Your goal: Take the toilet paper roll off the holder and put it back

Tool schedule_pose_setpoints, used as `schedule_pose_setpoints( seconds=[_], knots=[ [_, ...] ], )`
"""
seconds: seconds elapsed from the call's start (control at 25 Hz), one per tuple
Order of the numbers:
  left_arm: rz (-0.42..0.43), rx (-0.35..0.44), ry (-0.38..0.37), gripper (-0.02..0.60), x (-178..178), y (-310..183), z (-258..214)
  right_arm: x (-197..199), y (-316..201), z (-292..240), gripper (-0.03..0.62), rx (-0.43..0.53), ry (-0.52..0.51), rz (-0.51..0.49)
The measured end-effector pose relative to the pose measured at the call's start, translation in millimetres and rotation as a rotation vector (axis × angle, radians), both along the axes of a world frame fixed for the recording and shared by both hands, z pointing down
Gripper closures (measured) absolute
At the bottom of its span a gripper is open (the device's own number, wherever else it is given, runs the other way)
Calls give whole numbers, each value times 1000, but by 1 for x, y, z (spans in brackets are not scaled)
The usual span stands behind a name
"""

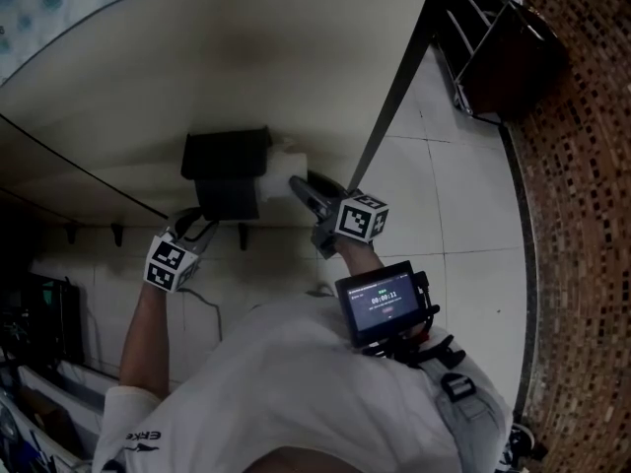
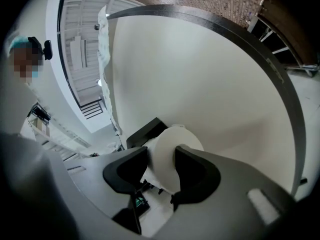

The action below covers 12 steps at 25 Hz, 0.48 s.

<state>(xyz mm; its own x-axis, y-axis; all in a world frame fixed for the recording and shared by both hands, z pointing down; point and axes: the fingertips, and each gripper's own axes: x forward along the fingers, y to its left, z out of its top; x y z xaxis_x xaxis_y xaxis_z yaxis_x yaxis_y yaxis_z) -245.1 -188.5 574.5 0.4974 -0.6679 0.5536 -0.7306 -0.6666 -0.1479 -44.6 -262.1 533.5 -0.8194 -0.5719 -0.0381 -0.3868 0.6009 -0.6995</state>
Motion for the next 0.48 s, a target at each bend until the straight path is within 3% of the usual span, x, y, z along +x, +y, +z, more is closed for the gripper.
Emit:
schedule_pose_setpoints(
  seconds=[0.48],
  knots=[
    [2,9,-14,431,11,3,-11,-25,5,-5,407,23,32,-32]
  ],
)
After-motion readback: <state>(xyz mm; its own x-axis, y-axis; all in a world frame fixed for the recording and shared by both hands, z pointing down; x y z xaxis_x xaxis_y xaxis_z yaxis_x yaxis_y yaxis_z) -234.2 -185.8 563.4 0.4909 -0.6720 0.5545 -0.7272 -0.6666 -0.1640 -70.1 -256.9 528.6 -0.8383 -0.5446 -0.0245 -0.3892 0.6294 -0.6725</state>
